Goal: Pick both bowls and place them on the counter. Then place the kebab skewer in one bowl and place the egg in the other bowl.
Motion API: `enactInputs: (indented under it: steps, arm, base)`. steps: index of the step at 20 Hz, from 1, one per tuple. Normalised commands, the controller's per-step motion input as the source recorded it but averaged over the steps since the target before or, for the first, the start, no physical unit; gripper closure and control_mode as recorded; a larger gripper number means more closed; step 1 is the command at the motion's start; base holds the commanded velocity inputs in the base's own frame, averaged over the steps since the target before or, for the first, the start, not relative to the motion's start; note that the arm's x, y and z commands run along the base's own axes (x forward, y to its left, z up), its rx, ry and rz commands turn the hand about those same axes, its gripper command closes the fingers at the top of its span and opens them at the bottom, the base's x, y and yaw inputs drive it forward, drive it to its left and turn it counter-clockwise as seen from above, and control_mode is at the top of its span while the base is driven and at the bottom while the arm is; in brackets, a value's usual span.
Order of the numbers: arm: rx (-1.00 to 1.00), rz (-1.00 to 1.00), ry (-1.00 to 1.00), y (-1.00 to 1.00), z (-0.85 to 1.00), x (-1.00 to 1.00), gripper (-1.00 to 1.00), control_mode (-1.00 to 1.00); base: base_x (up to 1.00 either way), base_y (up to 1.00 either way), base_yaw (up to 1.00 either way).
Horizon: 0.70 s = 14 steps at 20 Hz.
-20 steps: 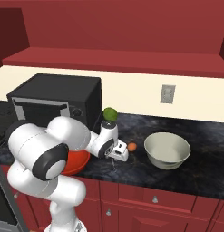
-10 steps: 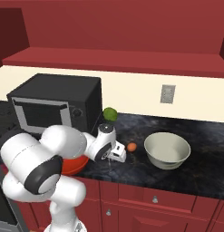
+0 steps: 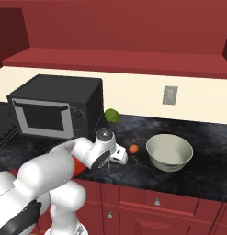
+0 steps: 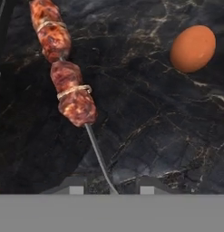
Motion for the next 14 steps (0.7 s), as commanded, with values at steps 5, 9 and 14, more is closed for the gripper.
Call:
enactInputs:
  steps: [5,9,14]
  arm:
    - [0.00,0.00,-0.05,0.12,0.50,-0.42,1.00,-1.00]
    - [-0.04,0.00,-0.01,0.20,0.45,-0.48,1.00,-1.00]
    - [-0.15,0.02,0.00,0.25,0.30,-0.52,1.00,-1.00]
  base:
    - [0.00,0.00,0.00]
    - [0.00,0.00,0.00]
    - [0.00,0.00,0.00]
